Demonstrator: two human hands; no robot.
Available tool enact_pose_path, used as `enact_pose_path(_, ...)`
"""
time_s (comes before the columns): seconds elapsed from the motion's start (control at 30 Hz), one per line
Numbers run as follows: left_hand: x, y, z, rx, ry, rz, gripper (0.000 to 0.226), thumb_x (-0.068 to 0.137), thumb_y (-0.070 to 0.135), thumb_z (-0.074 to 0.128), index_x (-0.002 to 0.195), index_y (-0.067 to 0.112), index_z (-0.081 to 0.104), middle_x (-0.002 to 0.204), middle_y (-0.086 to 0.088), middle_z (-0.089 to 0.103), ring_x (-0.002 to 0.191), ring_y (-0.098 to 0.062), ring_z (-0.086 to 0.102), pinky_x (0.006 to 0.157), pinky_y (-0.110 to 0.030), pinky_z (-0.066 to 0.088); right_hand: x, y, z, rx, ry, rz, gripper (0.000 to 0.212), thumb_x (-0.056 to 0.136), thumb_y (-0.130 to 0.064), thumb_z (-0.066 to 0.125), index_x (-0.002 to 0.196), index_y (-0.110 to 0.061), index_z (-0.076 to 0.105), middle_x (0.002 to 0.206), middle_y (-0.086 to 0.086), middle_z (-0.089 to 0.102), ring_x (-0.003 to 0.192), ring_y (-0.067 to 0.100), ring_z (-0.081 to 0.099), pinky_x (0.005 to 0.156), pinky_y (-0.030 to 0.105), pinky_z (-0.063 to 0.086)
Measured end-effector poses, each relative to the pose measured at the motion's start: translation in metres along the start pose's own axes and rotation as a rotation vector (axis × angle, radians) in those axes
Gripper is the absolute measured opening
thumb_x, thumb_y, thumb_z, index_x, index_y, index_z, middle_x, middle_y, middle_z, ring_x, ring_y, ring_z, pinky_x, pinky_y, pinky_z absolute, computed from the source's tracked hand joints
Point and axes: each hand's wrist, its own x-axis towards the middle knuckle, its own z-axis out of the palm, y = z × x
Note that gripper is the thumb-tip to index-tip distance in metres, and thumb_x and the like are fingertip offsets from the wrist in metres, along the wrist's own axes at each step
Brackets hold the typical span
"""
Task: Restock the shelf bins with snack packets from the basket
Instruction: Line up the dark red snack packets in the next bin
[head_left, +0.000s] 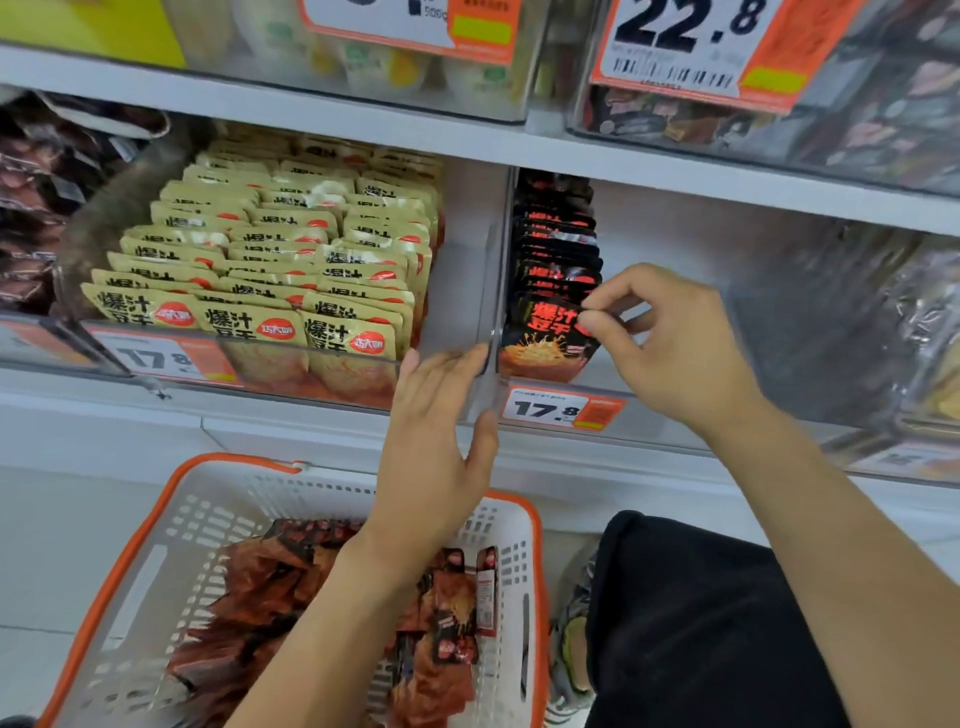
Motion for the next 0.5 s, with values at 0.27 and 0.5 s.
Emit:
enact_pose_path(0.27,-0.001,-0.003,-0.002,-0.033,-0.027,0.023,0.052,0.091,0.008,0.056,0.142,0.009,0.050,0.133,-0.002,0.055,0.132,-0.016,0.045,0.125,-0.034,0.008,0.009,0.022,0.015,-0.148,0.066,0.039,0.010,0.080,-0.016,0.081,0.088,-0.021,0.076,0.092,-0.003,0.053,0.078,-0.007,0.050,0.070,0.001,0.035)
enact_pose_path(0.5,-0.002,-0.003,0.000,-0.037,-0.014,0.019,0.052,0.090,0.007,0.055,0.142,0.009,0.050,0.133,-0.002,0.056,0.132,-0.017,0.046,0.125,-0.038,0.009,0.008,0.017,0.022,-0.124,0.080,0.012,0.009,0.080,-0.013,0.080,0.085,-0.019,0.075,0.081,-0.007,0.053,0.071,-0.003,0.052,0.069,0.004,0.037)
